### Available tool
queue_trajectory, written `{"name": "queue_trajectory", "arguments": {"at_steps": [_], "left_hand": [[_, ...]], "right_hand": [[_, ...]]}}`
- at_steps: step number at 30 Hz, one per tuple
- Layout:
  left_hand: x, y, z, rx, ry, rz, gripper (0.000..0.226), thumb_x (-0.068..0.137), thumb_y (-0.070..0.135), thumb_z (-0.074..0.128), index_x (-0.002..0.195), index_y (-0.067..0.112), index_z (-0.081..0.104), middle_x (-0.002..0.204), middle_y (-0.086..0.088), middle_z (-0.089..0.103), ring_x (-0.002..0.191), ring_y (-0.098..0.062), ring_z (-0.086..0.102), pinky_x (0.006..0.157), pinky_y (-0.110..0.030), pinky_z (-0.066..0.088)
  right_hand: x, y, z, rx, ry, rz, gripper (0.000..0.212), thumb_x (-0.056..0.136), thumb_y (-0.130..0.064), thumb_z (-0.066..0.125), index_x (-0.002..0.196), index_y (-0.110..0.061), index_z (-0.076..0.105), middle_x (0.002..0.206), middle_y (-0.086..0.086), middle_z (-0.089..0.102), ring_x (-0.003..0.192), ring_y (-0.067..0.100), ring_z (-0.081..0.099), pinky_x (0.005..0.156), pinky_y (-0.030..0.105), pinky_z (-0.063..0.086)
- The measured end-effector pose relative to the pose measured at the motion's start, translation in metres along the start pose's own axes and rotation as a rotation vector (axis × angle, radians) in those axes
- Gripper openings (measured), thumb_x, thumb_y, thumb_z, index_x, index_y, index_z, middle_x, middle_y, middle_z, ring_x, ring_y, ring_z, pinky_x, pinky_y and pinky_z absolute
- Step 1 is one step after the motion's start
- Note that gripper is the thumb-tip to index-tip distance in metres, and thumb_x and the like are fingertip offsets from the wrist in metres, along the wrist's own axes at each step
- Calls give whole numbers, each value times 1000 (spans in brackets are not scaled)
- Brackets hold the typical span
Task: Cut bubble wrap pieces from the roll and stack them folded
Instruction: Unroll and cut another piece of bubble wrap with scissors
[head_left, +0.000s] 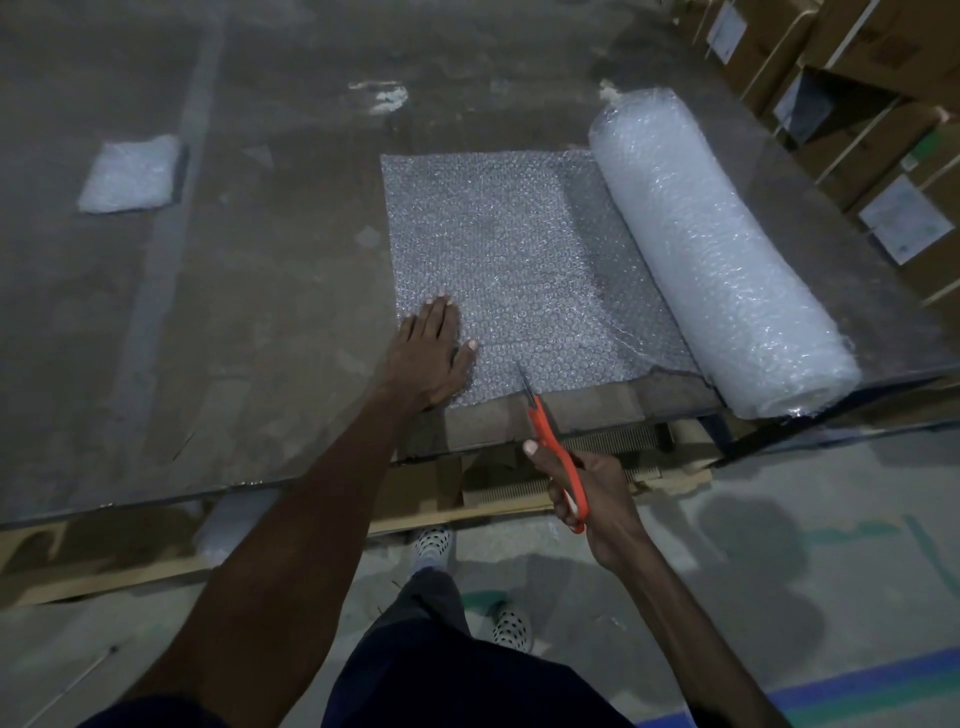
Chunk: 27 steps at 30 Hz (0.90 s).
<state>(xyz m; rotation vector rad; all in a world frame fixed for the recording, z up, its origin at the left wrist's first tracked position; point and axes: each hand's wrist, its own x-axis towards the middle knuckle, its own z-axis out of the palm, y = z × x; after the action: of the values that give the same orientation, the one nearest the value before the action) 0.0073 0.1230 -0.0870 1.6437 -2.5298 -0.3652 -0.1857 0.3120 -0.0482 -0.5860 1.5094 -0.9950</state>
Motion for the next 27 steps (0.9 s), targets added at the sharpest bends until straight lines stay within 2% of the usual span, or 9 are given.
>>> {"name": "queue_trajectory", "arguments": {"at_steps": [3,8,13,17,21,27], "left_hand": [[-1,0,-1,-3,0,-7,78,98,55,11,159,5,12,167,-14,7,154,-28,5,124,-44,4],[-2,1,-2,0,0,-2,78,98,55,10,159,5,10,167,-14,5,154,-28,2,124,-44,3],[-2,1,-1,-17,8,-2,78,98,55,11,159,5,12,167,-13,5,154,-27,3,125,-45,4],[-2,0,0,-14,12,7,71,105,51,20,159,5,11,167,-14,5,154,-27,2,125,-47,5],[-2,0,-1,-7,5,4,69,107,49,22,159,6,9,167,-13,3,154,-26,0,125,-46,3],[-3,0,-1,-6,2,8,71,105,51,18,159,6,9,167,-13,3,154,-26,0,125,-45,3]], "right_hand": [[-1,0,0,7,0,-2,47,70,-41,86,89,-3,67,53,7,50,39,14,39,39,21,31],[6,-6,4,-3,58,30,63,78,-37,87,100,17,66,58,12,54,39,13,44,38,20,35],[9,-14,9,-26,28,17,46,80,-38,84,94,4,72,54,8,55,37,11,45,38,19,35],[11,-13,9,-29,29,14,50,81,-34,85,101,10,70,53,7,53,37,11,43,37,19,34],[10,-11,9,-14,15,-6,34,81,-29,85,91,-1,68,54,9,49,36,11,41,36,19,33],[14,-15,13,-10,28,-10,40,80,-36,85,93,0,72,55,8,52,40,14,42,39,20,33]]}}
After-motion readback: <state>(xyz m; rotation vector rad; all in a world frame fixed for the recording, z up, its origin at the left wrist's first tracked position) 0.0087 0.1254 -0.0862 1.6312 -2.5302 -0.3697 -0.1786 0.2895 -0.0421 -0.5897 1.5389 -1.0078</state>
